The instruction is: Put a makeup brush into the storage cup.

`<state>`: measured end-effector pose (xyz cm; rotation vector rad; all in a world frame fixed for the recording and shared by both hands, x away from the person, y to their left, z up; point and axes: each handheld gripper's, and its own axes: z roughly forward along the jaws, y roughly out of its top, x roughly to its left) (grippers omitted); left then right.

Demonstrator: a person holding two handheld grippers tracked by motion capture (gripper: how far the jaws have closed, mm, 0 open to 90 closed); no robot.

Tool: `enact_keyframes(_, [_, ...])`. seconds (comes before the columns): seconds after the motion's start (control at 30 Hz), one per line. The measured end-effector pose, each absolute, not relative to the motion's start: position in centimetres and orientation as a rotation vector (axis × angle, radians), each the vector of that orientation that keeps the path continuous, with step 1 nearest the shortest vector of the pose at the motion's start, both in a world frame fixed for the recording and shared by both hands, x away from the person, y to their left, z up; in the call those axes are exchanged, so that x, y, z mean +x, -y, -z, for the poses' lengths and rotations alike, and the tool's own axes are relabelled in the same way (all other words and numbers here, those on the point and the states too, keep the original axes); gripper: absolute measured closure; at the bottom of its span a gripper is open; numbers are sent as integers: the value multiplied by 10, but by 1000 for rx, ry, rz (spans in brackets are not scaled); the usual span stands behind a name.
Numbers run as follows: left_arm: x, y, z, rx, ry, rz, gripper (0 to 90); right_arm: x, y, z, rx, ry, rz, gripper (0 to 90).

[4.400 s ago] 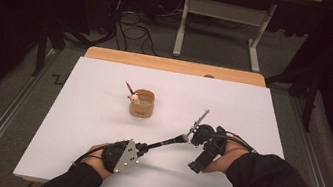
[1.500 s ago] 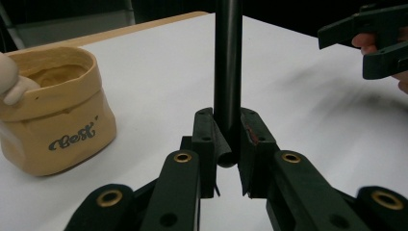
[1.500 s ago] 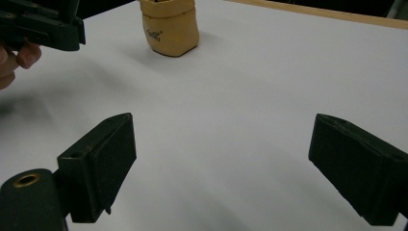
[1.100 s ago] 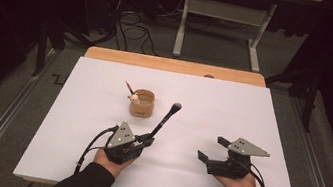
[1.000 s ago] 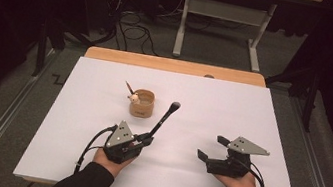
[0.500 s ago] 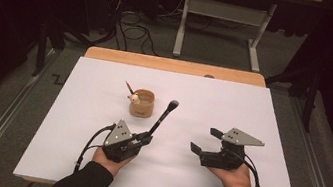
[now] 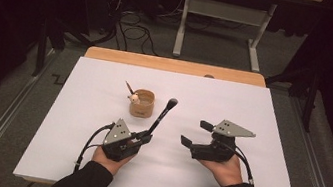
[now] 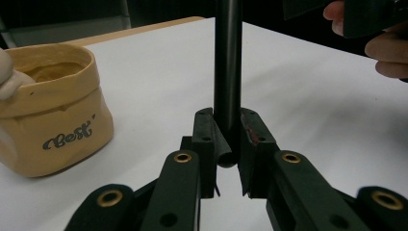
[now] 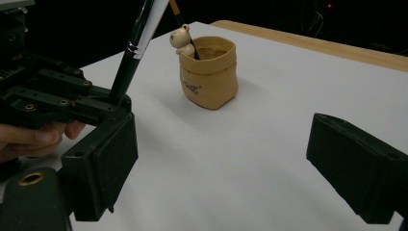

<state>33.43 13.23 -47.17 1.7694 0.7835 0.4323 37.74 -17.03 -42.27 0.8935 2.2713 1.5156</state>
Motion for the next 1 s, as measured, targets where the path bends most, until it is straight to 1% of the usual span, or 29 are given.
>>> enact_keyframes(0.67, [328,-117,475,1798,-749,-421,792,367,167,428,880,-2254,-1581,171])
enact_keyframes(1.0, [325,-108,476,1818,-731,-416,792,364,161,431,904,-2267,-1659,247])
